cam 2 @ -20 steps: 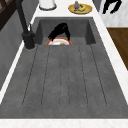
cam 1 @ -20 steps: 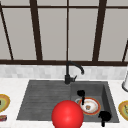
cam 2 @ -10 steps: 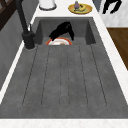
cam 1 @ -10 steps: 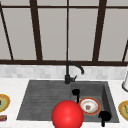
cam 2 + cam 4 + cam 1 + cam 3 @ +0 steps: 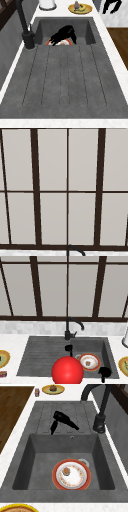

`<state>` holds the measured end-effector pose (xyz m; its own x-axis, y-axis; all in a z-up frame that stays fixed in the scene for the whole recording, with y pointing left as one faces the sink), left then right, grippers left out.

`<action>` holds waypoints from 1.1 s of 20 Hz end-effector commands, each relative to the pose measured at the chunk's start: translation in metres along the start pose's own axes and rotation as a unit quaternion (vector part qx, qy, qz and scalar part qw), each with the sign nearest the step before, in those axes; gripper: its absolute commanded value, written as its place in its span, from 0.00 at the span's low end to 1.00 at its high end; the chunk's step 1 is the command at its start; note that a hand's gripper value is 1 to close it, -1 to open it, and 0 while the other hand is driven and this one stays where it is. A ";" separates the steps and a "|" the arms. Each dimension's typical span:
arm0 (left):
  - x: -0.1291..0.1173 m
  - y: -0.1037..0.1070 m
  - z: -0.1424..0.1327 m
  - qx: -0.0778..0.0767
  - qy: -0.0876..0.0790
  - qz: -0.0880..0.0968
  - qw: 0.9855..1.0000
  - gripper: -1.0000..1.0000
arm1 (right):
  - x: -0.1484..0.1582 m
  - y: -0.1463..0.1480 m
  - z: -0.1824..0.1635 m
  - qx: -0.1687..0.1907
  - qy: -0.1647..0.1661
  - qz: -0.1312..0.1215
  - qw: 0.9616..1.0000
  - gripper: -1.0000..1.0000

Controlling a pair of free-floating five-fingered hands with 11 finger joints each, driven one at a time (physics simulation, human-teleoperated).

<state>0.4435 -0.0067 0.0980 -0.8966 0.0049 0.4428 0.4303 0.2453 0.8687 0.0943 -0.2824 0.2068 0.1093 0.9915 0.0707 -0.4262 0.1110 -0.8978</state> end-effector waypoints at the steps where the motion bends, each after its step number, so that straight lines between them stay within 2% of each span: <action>1: 0.007 0.005 0.031 0.001 0.001 0.005 1.000 0.00 | 0.000 0.000 0.000 0.000 0.000 0.000 1.000 0.50; 3: 0.009 0.005 0.041 0.040 -0.016 -0.003 0.999 0.00 | 0.000 0.000 0.000 0.000 0.000 0.000 1.000 0.50; 5: 0.013 0.005 0.051 0.073 -0.032 -0.002 0.997 0.00 | 0.000 0.000 0.000 0.000 0.000 0.000 1.000 0.50; 6: 0.015 0.005 0.057 0.084 -0.040 -0.004 0.996 0.00 | 0.000 0.000 0.000 0.000 0.000 0.000 1.000 0.50; 8: 0.019 0.007 0.069 0.087 -0.046 -0.007 0.995 0.00 | 0.000 0.000 0.000 0.000 0.000 0.000 1.000 0.50; 9: 0.024 0.008 0.077 0.090 -0.045 0.000 0.995 0.00 | 0.000 0.000 0.000 0.000 0.000 0.000 1.000 0.50; 10: 0.028 0.024 0.080 0.095 -0.042 0.005 0.995 0.00 | 0.000 0.000 0.000 0.000 0.000 0.000 1.000 0.50; 11: 0.033 0.034 0.081 0.090 -0.037 0.013 0.995 0.00 | 0.000 0.000 0.000 0.000 0.000 0.000 1.000 0.50; 13: 0.048 0.046 0.086 0.089 -0.032 0.021 0.995 0.00 | 0.000 0.000 0.000 0.000 0.000 0.000 1.000 0.50; 14: 0.051 0.048 0.098 0.095 -0.033 0.024 0.995 0.00 | 0.000 0.000 0.000 0.000 0.000 0.000 1.000 0.50; 17: 0.065 0.061 0.117 0.083 -0.037 0.024 0.996 0.00 | 0.000 0.000 0.000 0.000 0.000 0.000 1.000 0.50; 19: 0.073 0.070 0.130 0.083 -0.036 0.026 0.996 0.00 | 0.000 0.000 0.000 0.000 0.000 0.000 1.000 0.50; 22: 0.082 0.076 0.153 0.083 -0.039 0.018 0.996 0.00 | 0.000 0.000 0.000 0.000 0.000 0.000 1.000 0.50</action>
<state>0.3945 0.1382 0.1607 -0.8960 0.0908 0.4347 0.4326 0.4000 0.8080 0.0943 -0.2824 0.2068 0.1093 0.9915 0.0707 -0.4262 0.1110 -0.8978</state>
